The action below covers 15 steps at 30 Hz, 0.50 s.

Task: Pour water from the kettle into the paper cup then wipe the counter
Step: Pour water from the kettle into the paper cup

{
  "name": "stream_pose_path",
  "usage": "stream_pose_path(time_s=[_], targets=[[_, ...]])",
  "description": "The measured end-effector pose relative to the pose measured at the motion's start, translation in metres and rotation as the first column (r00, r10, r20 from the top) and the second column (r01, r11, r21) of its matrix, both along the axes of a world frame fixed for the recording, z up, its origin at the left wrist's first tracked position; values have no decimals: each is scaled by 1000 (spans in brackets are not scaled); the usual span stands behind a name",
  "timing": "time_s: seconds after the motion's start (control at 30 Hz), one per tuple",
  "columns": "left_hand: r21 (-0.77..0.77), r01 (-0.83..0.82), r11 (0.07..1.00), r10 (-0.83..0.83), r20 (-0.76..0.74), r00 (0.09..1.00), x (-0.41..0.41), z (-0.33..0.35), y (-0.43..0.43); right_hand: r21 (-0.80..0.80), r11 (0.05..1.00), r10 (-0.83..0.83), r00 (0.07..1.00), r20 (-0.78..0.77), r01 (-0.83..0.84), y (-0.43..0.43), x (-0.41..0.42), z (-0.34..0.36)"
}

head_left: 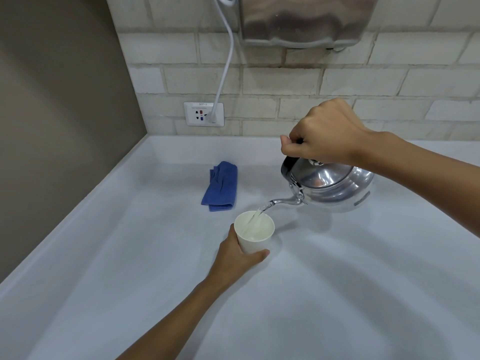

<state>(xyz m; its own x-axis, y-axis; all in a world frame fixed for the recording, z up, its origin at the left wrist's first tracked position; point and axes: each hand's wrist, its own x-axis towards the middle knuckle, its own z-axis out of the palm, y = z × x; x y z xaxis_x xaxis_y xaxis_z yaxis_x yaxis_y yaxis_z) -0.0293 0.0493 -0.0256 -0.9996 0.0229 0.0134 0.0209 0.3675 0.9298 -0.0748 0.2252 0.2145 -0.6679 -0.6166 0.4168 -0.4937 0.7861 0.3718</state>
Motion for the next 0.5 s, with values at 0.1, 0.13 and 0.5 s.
stream_pose_path(time_s=[0.1, 0.13, 0.5], targets=[[0, 2, 1000, -2, -5, 1000, 0, 0, 0, -1, 1000, -1, 1000, -3, 1, 0, 1, 1], [3, 4, 1000, -4, -6, 1000, 0, 0, 0, -2, 1000, 0, 1000, -5, 0, -1, 2, 2], [12, 7, 1000, -7, -3, 1000, 0, -1, -1, 8, 1000, -7, 1000, -18, 7, -2, 3, 4]])
